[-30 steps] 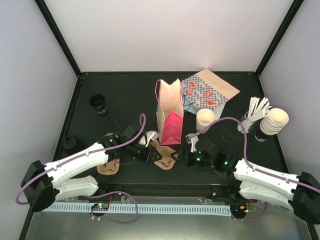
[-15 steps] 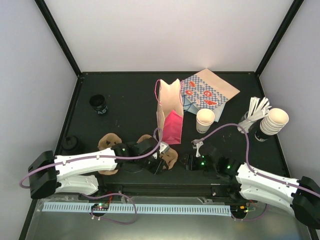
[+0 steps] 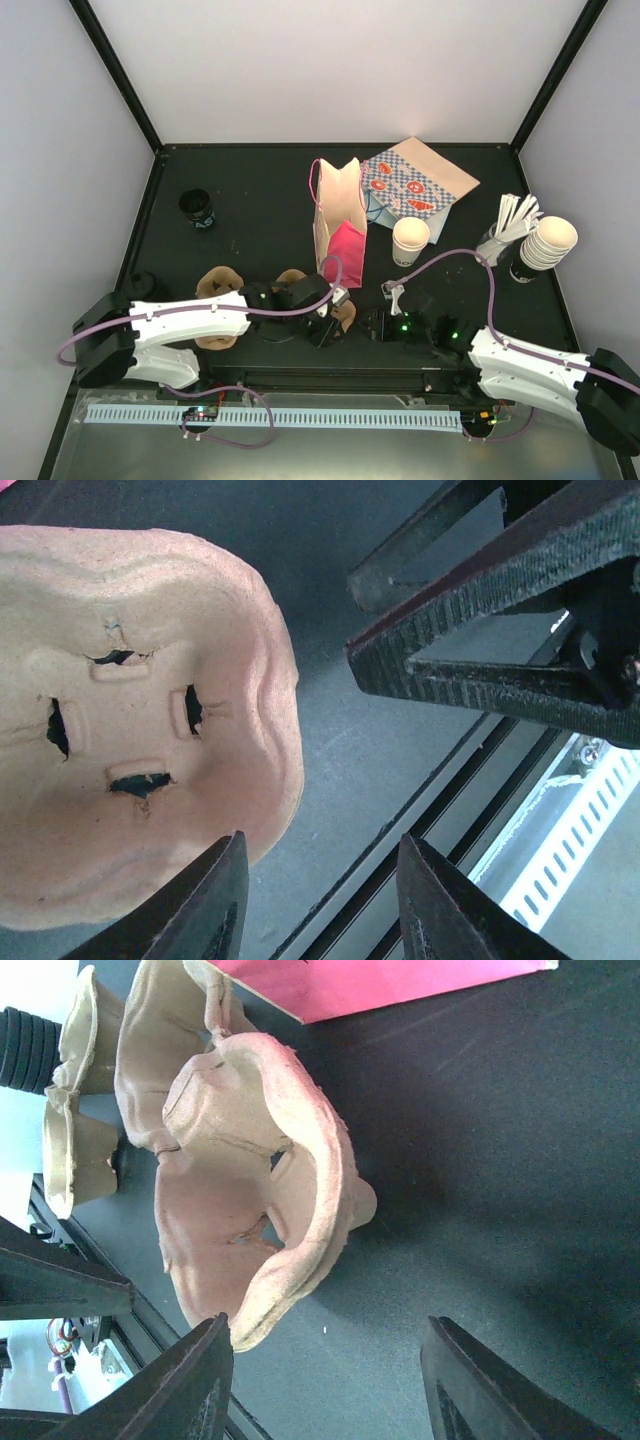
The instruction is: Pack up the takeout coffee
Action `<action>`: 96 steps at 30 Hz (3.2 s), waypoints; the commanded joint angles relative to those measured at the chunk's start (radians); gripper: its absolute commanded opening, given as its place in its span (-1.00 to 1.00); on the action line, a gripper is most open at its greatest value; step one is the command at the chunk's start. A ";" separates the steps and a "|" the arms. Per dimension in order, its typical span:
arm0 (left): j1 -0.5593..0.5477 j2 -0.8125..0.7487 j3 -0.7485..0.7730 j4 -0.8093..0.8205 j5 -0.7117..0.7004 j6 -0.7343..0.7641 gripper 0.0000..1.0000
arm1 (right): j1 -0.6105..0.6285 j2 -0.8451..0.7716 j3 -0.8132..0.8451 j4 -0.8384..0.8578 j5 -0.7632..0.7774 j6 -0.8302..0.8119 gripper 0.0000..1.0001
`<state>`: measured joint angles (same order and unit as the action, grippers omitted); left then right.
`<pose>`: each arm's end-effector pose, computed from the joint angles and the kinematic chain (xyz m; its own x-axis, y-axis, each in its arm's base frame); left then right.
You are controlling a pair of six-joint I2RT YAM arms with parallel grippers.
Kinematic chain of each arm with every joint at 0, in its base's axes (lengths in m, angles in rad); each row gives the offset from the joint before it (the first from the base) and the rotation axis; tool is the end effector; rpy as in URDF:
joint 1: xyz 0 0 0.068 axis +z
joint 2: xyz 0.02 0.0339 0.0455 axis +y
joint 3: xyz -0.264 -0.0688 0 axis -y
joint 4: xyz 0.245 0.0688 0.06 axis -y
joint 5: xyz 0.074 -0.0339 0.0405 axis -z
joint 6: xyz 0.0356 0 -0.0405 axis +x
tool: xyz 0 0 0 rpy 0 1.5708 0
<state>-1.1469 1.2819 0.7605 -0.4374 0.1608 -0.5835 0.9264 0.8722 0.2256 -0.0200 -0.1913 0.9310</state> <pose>0.0976 -0.2301 0.2072 -0.7975 0.4451 -0.4072 0.5970 0.6799 -0.4259 0.0952 0.1380 0.1486 -0.9234 0.0821 -0.3749 -0.2242 0.6773 0.7007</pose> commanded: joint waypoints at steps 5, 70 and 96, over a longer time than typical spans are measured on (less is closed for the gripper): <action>-0.007 0.051 0.053 0.029 0.010 0.017 -0.09 | -0.008 0.008 -0.035 0.086 -0.015 0.038 0.09; -0.022 0.291 0.209 -0.066 -0.056 0.073 -0.47 | -0.007 0.009 -0.050 0.058 0.052 0.040 -0.19; -0.019 0.255 0.265 -0.147 -0.085 0.066 -0.90 | -0.008 0.034 -0.021 0.083 0.012 0.018 -0.19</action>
<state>-1.1622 1.5723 0.9798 -0.5488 0.0963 -0.5129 0.9241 0.9043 0.1829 0.0269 -0.1604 0.9657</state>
